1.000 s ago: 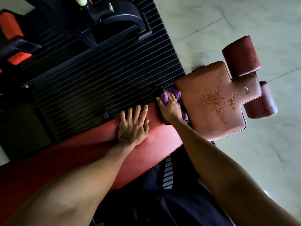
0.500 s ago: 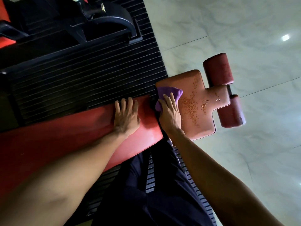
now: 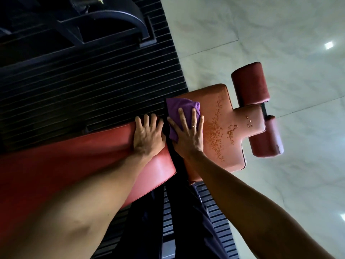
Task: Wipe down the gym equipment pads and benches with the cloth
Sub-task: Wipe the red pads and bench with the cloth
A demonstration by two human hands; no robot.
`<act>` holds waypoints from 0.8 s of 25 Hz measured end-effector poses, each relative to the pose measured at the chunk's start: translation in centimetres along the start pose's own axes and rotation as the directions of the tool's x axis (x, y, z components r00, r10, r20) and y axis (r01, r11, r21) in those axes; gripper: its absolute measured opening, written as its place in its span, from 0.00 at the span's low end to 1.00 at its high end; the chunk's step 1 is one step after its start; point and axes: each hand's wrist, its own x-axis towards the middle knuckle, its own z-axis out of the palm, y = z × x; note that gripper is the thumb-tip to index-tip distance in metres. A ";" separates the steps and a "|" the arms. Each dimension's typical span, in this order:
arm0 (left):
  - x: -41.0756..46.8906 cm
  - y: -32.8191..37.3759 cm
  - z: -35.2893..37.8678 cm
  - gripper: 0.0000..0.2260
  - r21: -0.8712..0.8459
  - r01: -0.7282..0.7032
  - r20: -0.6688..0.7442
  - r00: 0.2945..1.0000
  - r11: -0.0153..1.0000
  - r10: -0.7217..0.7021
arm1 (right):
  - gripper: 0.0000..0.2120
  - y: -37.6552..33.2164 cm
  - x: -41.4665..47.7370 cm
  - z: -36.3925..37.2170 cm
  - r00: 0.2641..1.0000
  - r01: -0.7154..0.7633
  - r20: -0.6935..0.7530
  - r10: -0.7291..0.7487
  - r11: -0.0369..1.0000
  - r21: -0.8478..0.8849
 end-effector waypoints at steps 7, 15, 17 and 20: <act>0.2 0.0 0.2 0.24 -0.050 0.021 -0.060 0.998 0.999 -0.024 | 0.37 5.6 0.0 -1.9 0.975 -0.171 -0.130 0.183 0.981 0.094; 0.6 0.2 0.2 0.28 -0.073 0.026 -0.083 0.996 0.997 -0.033 | 0.40 2.1 2.3 -1.7 0.994 0.076 -0.084 -0.068 0.994 0.085; 0.7 0.2 0.6 0.25 -0.121 0.019 -0.123 0.992 0.992 -0.034 | 0.40 2.4 5.7 -2.8 0.981 0.179 -0.074 -0.177 0.984 0.018; 0.7 0.2 1.3 0.23 -0.127 0.007 -0.165 0.986 0.992 -0.028 | 0.40 5.0 9.6 -5.1 0.991 0.129 -0.025 -0.131 0.989 -0.072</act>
